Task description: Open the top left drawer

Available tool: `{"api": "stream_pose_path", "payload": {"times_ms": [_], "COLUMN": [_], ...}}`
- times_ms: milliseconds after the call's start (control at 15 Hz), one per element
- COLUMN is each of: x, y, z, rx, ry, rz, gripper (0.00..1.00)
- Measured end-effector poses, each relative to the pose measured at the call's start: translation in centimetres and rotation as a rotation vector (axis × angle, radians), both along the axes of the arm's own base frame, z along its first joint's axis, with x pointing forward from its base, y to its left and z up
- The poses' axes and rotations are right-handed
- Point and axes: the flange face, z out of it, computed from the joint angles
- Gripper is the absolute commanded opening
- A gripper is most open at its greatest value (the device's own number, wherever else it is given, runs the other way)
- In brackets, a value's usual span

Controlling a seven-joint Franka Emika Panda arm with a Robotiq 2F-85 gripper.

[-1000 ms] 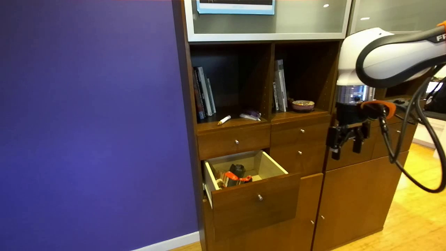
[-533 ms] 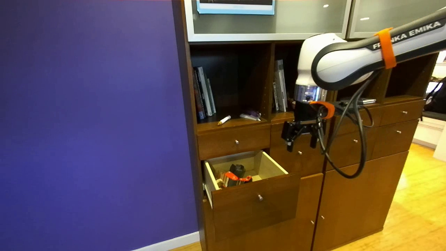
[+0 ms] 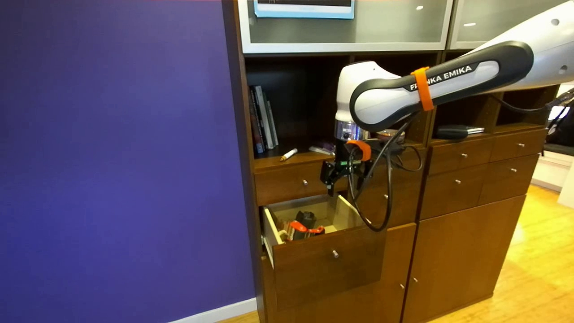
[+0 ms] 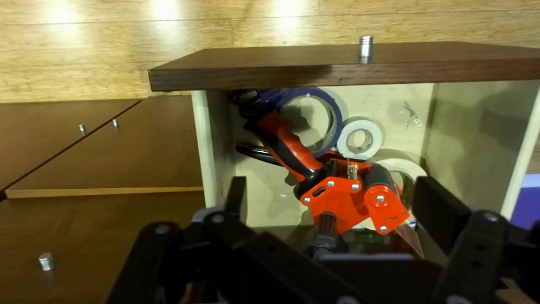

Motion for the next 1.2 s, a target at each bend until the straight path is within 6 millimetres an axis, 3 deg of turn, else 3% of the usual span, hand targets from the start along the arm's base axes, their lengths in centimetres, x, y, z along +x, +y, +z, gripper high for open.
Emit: {"api": "stream_pose_path", "payload": {"times_ms": [733, 1200], "x": [0.9, 3.4], "y": [-0.2, 2.6], "z": [0.3, -0.2], "rx": [0.001, 0.023], "ry": [-0.011, -0.04], "rz": [-0.01, 0.013], "gripper": [1.0, 1.0]}}
